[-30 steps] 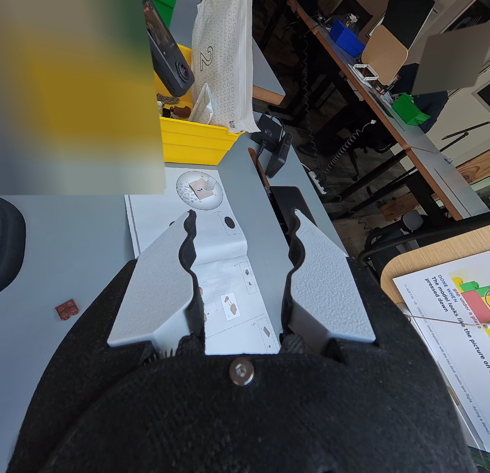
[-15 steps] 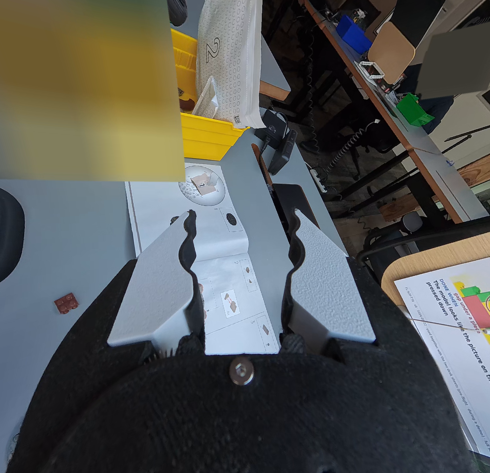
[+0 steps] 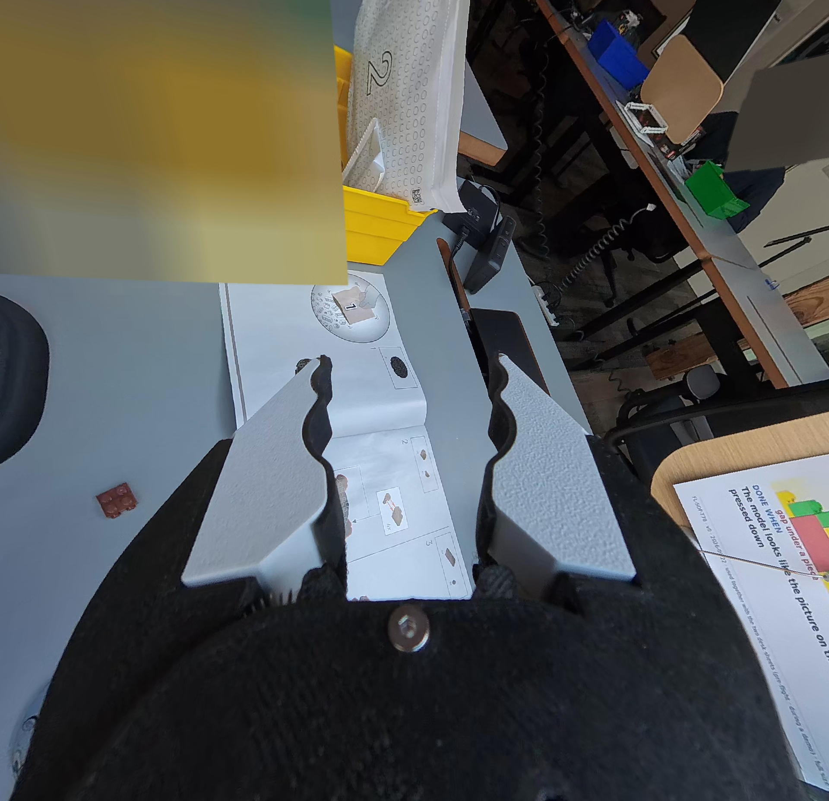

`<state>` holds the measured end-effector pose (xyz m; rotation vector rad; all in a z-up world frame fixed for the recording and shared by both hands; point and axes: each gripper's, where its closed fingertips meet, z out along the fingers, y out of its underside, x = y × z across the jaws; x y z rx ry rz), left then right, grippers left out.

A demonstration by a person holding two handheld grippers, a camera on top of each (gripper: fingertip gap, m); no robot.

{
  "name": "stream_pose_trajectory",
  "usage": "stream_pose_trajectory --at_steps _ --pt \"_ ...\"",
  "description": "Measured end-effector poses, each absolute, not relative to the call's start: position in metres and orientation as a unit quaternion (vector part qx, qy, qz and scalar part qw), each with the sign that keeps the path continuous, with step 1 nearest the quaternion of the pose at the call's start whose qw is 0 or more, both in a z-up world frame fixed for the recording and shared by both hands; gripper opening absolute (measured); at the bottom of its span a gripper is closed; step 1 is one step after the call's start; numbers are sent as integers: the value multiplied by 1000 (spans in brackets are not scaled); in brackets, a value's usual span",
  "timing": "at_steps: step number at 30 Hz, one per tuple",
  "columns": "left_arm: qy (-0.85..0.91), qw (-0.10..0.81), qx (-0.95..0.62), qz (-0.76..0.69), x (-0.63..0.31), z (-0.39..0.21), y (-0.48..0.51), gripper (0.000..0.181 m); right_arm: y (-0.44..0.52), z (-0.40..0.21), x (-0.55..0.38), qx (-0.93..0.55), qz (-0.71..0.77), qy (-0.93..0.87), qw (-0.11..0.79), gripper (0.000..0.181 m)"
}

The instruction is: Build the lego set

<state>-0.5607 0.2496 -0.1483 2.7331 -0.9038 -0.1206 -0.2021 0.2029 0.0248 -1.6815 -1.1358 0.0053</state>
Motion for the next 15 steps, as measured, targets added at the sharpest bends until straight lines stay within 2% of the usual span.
stream_pose_trajectory --at_steps 3,11,12,15 --pt "-320 134 937 -35 -559 -150 249 28 203 25 -202 -703 2 -476 528 71" --pt "-347 136 927 -32 -558 -144 241 20 202 24 -203 -703 2 -479 526 71" --pt "-350 132 927 -34 -559 -142 241 11 202 23 -203 -703 2 -480 525 71" --pt "-355 120 926 -33 -558 -137 242 3 202 22 -204 -701 0 -483 524 71"
